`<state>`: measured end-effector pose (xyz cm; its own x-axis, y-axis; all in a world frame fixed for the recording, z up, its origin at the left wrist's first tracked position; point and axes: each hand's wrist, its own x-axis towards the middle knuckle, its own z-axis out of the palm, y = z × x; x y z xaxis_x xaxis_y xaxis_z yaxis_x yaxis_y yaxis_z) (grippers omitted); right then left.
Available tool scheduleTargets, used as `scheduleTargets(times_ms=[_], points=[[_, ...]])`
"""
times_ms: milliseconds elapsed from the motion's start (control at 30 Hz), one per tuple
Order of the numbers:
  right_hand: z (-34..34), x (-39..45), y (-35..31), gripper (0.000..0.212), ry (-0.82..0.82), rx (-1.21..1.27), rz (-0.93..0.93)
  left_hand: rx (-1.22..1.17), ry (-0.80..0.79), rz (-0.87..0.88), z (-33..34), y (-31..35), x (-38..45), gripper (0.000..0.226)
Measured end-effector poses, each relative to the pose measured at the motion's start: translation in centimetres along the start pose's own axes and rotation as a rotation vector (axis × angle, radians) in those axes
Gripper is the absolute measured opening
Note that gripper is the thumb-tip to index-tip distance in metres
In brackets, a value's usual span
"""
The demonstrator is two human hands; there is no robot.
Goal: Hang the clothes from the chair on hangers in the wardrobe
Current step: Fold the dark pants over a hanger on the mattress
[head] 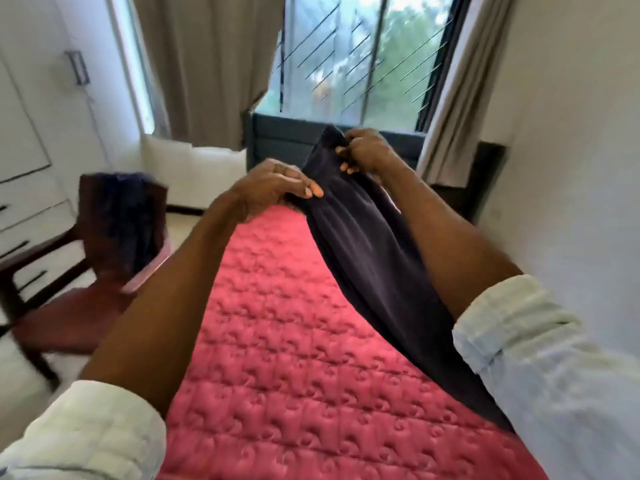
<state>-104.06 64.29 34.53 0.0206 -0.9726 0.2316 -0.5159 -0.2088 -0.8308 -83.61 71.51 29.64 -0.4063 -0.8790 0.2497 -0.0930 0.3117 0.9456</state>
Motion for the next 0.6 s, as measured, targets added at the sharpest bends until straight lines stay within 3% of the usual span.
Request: scheduleTargets(times_ms=[133,300,400,600], points=[[16.8,-0.4,9.2,0.025,-0.317,-0.134,0.187,0.036,0.010,-0.357,-4.6,-16.2,-7.7,0.026],[37.5,-4.3,21.0,0.029,-0.610,-0.217,0.350,0.100,0.134,-0.756,-7.8,-35.2,-18.7,0.032],[48.5,-6.6,26.7,0.020,-0.695,-0.260,0.414,0.138,0.220,-0.890,-9.9,-44.8,-23.8,0.033],[63.6,-7.5,32.5,0.011,-0.688,-0.276,0.317,0.128,0.390,-0.998,-15.0,-57.7,-29.6,0.036]])
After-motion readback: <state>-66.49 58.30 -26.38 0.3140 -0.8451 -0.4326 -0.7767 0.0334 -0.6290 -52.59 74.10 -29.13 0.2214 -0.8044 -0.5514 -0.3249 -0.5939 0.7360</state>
